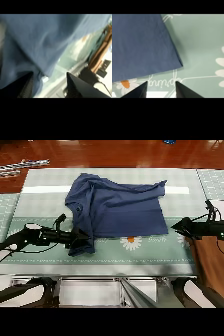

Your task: Fold the shirts.

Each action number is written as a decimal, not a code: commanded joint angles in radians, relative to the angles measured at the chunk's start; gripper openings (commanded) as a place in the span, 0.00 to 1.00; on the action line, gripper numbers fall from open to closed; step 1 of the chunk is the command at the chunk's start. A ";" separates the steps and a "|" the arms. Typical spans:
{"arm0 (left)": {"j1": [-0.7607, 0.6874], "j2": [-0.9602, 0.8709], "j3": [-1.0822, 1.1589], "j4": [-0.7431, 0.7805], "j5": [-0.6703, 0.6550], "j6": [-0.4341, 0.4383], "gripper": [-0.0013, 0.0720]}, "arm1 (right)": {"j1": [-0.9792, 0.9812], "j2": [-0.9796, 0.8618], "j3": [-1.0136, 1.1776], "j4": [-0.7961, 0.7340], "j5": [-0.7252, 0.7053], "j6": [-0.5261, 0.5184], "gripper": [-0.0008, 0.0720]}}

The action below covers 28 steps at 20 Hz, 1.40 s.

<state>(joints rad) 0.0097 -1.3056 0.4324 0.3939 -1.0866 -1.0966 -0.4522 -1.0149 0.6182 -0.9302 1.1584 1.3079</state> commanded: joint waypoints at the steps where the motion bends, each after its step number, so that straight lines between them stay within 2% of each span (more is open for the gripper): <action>1: -0.068 0.002 -0.007 -0.079 0.118 -0.015 0.71 | 0.001 0.004 -0.007 0.008 0.002 -0.003 0.57; 5: -0.122 0.000 -0.007 -0.099 0.161 -0.015 0.68 | 0.001 0.004 -0.007 0.007 -0.003 -0.020 0.57; 6: -0.125 -0.006 -0.004 -0.099 0.161 -0.014 0.48 | 0.001 0.004 -0.008 0.003 -0.004 -0.039 0.57; 7: -0.124 -0.012 0.001 -0.099 0.161 -0.003 0.04 | 0.001 0.004 -0.008 -0.012 -0.004 -0.039 0.57; 10: -0.122 -0.012 0.039 -0.098 0.152 0.022 0.04 | 0.001 0.002 -0.008 -0.045 0.007 -0.022 0.57; 13: -0.122 -0.012 0.085 -0.098 0.123 0.022 0.04 | 0.001 -0.038 -0.008 -0.130 0.018 0.071 0.57; 19: -0.122 -0.012 0.112 -0.095 0.113 0.022 0.04 | 0.001 -0.211 -0.005 -0.057 -0.023 0.057 0.57; 22: -0.122 -0.012 0.112 -0.095 0.113 0.022 0.04 | 0.006 -0.293 0.008 0.089 -0.048 -0.006 0.56; 26: -0.122 -0.012 0.112 -0.096 0.114 0.022 0.04 | 0.138 -0.383 0.087 0.129 -0.144 0.014 0.56; 27: -0.121 -0.012 0.113 -0.096 0.113 0.022 0.04 | 0.175 -0.402 0.117 0.142 -0.162 0.020 0.44; 28: -0.113 -0.012 0.116 -0.097 0.107 0.022 0.04 | 0.211 -0.418 0.151 0.156 -0.169 0.016 0.22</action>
<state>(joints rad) -0.1101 -1.3170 0.5442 0.2981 -0.9730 -1.0748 -0.3256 -1.3777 0.7036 -0.8303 1.0424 1.3193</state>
